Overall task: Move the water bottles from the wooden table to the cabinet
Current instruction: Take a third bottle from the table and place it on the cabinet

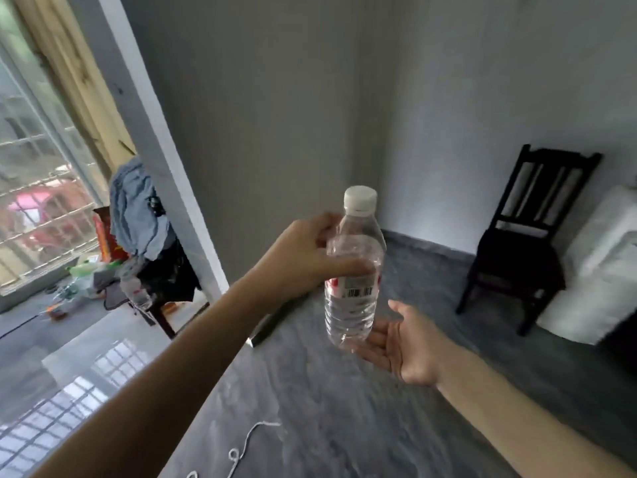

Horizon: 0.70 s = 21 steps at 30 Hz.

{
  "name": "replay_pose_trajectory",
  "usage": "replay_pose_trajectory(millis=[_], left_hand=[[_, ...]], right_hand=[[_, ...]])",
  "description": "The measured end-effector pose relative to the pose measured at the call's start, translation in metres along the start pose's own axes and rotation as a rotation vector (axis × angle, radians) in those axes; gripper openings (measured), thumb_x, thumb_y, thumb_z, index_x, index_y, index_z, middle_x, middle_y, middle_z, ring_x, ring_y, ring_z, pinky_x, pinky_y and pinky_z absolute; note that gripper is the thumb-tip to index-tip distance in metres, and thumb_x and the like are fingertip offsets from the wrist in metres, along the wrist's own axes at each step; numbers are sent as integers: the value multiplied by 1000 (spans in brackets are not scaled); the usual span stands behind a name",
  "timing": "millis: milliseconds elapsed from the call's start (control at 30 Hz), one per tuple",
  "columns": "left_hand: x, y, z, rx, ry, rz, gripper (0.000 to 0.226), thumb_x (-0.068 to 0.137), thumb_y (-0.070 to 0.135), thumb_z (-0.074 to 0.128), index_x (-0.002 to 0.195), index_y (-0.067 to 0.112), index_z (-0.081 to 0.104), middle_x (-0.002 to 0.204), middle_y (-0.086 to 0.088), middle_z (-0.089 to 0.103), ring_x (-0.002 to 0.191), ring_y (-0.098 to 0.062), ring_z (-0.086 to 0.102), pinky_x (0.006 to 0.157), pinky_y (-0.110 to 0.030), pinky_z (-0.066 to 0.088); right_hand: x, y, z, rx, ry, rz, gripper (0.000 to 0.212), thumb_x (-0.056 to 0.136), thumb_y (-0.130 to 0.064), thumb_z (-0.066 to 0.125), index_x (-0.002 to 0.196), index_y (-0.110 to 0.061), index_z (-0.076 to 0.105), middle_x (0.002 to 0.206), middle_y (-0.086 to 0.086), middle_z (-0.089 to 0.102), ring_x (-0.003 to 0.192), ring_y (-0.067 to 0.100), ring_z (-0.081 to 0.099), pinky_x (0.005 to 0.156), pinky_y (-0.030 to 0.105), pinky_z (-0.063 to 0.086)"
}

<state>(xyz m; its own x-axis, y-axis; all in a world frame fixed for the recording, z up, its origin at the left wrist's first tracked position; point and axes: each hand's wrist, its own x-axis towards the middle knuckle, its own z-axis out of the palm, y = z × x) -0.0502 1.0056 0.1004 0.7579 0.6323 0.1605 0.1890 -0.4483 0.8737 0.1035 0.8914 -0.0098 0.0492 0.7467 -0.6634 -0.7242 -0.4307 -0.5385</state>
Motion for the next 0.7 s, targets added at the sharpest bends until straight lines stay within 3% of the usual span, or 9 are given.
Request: replay_pose_trajectory(millis=[67,200,367,467,600,700], left_hand=[[25,14,34,-15,-69,28,58,62,36,89,116,24,70,105,1,79,99,-14,76,95,-36,59],[74,39,98,-27,-192,69,51,74,18,91,120,17,69,106,0,79,99,-13,76,97,-38,59],[121,68,174,-74,-349,119,68,55,47,88,117,26,69,110,6,78,102,-11,75,100,-42,58],[142,87,215,-89,-461,160,60,56,45,88,111,33,68,115,10,77,105,-11,74,101,-45,57],[165,107,263,-96,-608,211,56,65,32,91,117,26,69,110,6,78,105,-13,74,104,-48,54],[182,119,293,-101,-687,255,64,60,42,89,120,31,68,113,10,77,108,-10,72,105,-45,54]], right_hand=[[-13,-16,-34,46,20,-25,79,102,-54,23,125,12,61,126,30,63,113,37,62,83,40,56],[-38,-42,-99,126,59,-106,77,103,-51,21,125,11,61,125,31,63,123,41,58,87,39,53],[-73,-62,-171,277,153,-188,75,103,-49,24,117,11,67,125,30,63,126,43,56,92,38,51],[-96,-68,-207,368,202,-224,74,103,-49,27,118,12,65,125,30,63,125,43,56,87,41,54],[-119,-73,-243,462,272,-280,74,104,-48,26,116,13,66,123,31,64,116,42,62,83,43,55],[-133,-75,-263,523,322,-329,71,104,-48,27,124,11,61,123,30,65,114,41,64,83,43,56]])
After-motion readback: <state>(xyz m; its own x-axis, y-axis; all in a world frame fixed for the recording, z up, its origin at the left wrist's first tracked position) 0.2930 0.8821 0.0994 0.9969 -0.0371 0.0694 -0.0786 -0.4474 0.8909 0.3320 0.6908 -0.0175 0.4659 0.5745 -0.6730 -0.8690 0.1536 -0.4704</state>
